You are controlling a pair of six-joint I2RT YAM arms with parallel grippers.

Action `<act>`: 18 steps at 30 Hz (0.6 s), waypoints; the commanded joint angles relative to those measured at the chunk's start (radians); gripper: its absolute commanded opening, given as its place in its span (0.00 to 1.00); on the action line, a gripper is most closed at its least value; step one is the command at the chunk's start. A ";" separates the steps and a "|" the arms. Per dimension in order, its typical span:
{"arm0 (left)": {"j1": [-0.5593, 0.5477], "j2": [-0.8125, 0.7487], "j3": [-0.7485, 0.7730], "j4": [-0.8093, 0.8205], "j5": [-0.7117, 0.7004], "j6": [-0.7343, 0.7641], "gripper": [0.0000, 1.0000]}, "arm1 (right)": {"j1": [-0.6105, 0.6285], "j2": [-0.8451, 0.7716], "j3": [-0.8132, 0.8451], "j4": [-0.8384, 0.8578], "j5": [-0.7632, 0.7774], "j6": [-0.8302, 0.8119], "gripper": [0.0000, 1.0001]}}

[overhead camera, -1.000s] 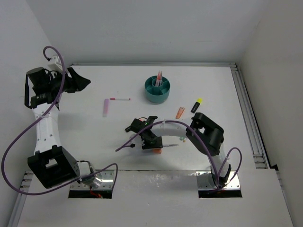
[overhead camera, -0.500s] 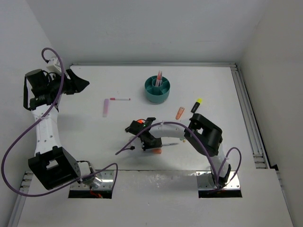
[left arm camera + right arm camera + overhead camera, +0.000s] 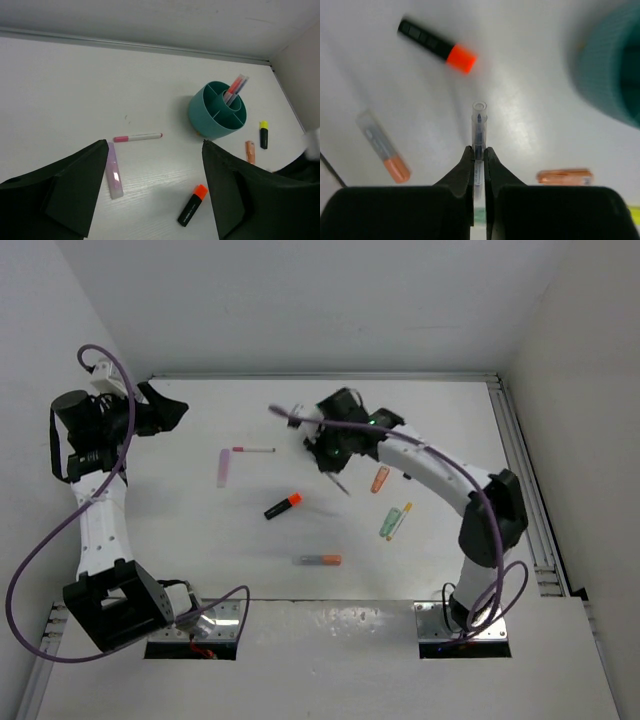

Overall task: Sort the stationery into containers
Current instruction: Pick up the pen from the center of the board, then place the pen in the storage box.

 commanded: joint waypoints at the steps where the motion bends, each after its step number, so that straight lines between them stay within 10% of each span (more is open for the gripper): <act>1: -0.026 0.019 0.058 0.028 -0.022 0.022 0.85 | -0.071 -0.118 0.065 0.189 -0.106 0.160 0.00; 3: -0.049 0.049 0.112 -0.040 -0.101 0.056 1.00 | -0.125 -0.138 0.061 0.328 -0.077 0.258 0.00; 18: -0.158 0.197 0.186 0.078 -0.194 -0.004 1.00 | -0.274 -0.006 0.059 0.951 0.124 0.484 0.00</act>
